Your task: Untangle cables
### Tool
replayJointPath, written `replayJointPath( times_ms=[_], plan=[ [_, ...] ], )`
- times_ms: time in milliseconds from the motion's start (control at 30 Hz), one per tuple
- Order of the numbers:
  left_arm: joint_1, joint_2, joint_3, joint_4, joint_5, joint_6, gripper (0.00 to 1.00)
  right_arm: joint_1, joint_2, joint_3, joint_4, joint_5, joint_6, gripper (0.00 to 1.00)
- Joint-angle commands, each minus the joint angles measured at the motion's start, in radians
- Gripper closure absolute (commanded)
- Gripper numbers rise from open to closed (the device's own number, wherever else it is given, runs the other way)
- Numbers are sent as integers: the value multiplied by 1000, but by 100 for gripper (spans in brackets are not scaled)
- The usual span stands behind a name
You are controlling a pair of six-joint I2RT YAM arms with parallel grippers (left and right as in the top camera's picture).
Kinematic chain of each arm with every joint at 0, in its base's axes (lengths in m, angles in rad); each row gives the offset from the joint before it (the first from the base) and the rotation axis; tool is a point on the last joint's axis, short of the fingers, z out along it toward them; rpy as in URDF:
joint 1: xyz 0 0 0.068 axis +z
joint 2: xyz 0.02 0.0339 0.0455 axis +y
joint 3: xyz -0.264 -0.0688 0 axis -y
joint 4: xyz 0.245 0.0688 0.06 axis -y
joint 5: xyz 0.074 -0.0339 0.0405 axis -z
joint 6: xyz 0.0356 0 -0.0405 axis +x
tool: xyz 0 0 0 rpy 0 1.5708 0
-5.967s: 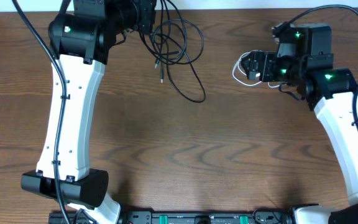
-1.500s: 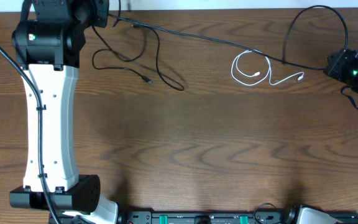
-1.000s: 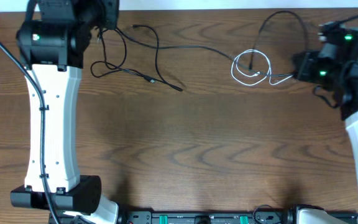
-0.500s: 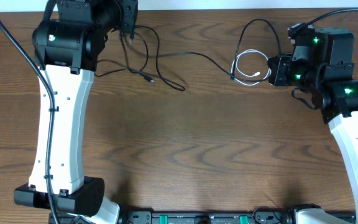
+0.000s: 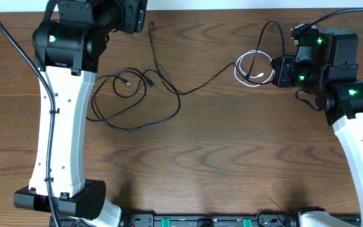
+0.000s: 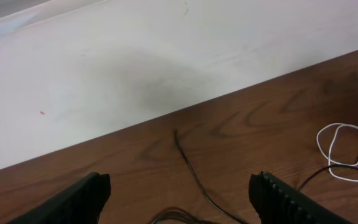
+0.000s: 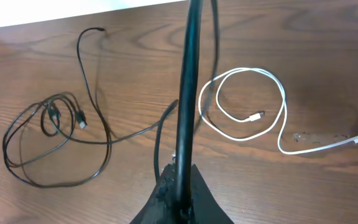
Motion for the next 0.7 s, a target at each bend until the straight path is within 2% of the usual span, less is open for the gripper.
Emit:
replayJointPath(
  times_ms=[0, 367, 400, 467, 567, 667],
  plan=[
    [-5, -27, 0, -2, 15, -6, 25, 21, -16, 1, 0, -6, -32, 99],
    [-45, -27, 0, -5, 12, -6, 23, 135, -15, 1, -5, -14, -48, 99],
    [-45, -27, 0, -5, 9, -6, 23, 141, -15, 1, -8, -11, -48, 96],
    [-45, -27, 0, -5, 9, -6, 23, 148, -15, 1, -14, -11, -48, 75],
    [-45, -27, 0, -6, 10, -6, 23, 157, -15, 1, -21, -11, -48, 55],
    [-45, -27, 0, -6, 10, -10, 23, 163, -15, 1, -24, -11, -47, 53]
  ],
)
